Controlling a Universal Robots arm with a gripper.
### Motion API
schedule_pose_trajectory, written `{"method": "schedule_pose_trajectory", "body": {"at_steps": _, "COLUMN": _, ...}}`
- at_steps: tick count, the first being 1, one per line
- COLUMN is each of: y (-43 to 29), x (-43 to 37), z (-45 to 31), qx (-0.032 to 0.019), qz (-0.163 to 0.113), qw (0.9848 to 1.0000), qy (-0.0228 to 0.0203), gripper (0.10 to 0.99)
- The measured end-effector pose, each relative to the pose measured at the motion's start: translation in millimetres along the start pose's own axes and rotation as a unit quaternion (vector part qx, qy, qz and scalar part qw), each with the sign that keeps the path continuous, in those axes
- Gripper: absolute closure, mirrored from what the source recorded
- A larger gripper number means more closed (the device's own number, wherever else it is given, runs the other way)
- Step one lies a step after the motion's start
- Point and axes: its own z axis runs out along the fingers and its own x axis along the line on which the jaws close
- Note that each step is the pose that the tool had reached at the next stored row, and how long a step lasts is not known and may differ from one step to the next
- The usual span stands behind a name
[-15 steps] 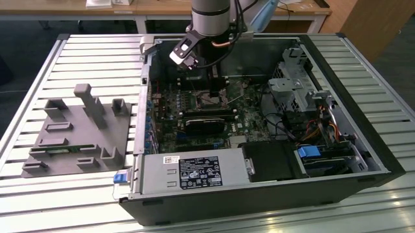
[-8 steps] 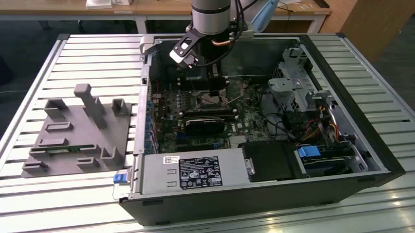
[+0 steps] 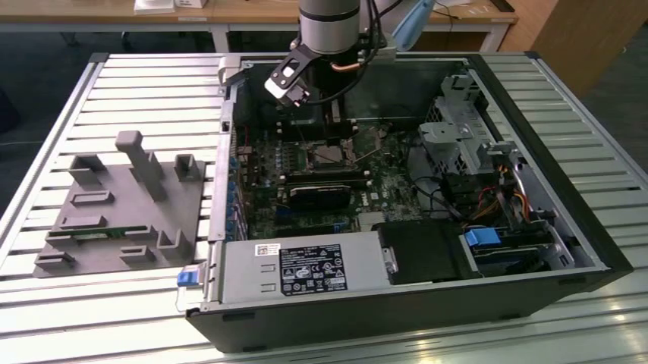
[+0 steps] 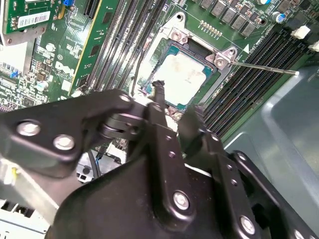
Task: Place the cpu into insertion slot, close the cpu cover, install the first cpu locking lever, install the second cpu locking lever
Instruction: 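Place the cpu into insertion slot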
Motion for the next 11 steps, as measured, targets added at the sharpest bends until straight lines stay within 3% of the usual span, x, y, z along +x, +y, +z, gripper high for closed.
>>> {"method": "schedule_pose_trajectory", "body": {"at_steps": 1, "y": 0.0, "x": 0.0, "z": 0.0, "qx": 0.0, "qz": 0.0, "qw": 1.0, "qy": 0.0, "gripper": 0.784}}
{"method": "schedule_pose_trajectory", "body": {"at_steps": 3, "y": 0.0, "x": 0.0, "z": 0.0, "qx": 0.0, "qz": 0.0, "qw": 1.0, "qy": 0.0, "gripper": 0.784}}
{"method": "schedule_pose_trajectory", "body": {"at_steps": 5, "y": 0.0, "x": 0.0, "z": 0.0, "qx": 0.0, "qz": 0.0, "qw": 1.0, "qy": 0.0, "gripper": 0.906}}
{"method": "schedule_pose_trajectory", "body": {"at_steps": 6, "y": 0.0, "x": 0.0, "z": 0.0, "qx": 0.0, "qz": 0.0, "qw": 1.0, "qy": 0.0, "gripper": 0.906}}
{"method": "schedule_pose_trajectory", "body": {"at_steps": 7, "y": 0.0, "x": 0.0, "z": 0.0, "qx": 0.0, "qz": 0.0, "qw": 1.0, "qy": 0.0, "gripper": 0.965}}
{"method": "schedule_pose_trajectory", "body": {"at_steps": 11, "y": 0.0, "x": 0.0, "z": 0.0, "qx": 0.0, "qz": 0.0, "qw": 1.0, "qy": 0.0, "gripper": 0.984}}
